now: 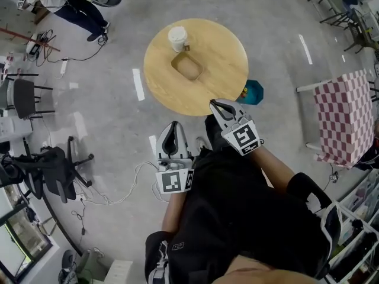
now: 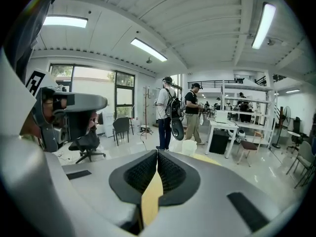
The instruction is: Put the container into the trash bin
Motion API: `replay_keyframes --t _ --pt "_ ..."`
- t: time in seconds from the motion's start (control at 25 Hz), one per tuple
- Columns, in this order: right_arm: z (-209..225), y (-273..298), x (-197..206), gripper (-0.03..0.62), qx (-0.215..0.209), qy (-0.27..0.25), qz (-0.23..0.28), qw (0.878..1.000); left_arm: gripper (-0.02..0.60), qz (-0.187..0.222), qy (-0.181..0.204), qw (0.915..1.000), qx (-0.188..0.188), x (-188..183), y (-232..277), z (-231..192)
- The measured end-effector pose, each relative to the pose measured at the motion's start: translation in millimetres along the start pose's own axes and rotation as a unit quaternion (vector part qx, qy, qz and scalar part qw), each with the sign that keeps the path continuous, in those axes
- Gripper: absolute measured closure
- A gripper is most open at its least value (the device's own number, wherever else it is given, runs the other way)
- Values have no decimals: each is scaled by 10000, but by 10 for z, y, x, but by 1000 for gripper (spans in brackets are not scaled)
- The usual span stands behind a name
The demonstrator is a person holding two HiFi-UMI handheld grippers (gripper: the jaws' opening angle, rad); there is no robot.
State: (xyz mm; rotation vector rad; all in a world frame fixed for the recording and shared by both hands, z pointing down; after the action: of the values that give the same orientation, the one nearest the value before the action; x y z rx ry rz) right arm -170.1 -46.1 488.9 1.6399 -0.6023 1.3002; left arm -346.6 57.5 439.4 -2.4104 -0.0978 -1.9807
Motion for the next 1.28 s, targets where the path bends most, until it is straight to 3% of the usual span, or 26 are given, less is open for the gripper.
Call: replay_keyframes --t 0.36,0.52,0.64,0.88,1.12,1.28 --pt "590 757 270 565 -550 -317 -1020 9928 569 -334 -95 9990 -281 88 700 -196" --pt "805 1092 475 563 -888 -613 -1678 9799 569 -508 -162 9975 -459 115 979 -245" --pt "944 1363 665 562 -1225 -1023 -2160 9633 569 -564 -188 9968 -535 137 1194 -279" --pt "1091 1822 1109 556 -1815 -1917 -2967 9178 569 -590 -196 9952 -757 185 1467 -328" --pt "1107 2165 1609 524 -2307 -3169 -3546 8489 569 -662 -256 9932 -924 239 1655 -303" --pt "1160 2298 1851 479 -2344 -4051 -3761 7997 569 -703 -274 9919 -1026 266 1713 -298"
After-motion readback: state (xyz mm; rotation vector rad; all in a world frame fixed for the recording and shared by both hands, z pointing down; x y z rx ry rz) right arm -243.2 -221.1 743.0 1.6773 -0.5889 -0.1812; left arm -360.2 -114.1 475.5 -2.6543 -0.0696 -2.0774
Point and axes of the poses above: the fingertips, and each gripper's own axes: y forward along the fingers, z to its right, x out of its underside, the point moved 8 cm from there along -y, backward along the fingers, and after that the axes turned 5 degrees about -x, right-handed, at the moved point
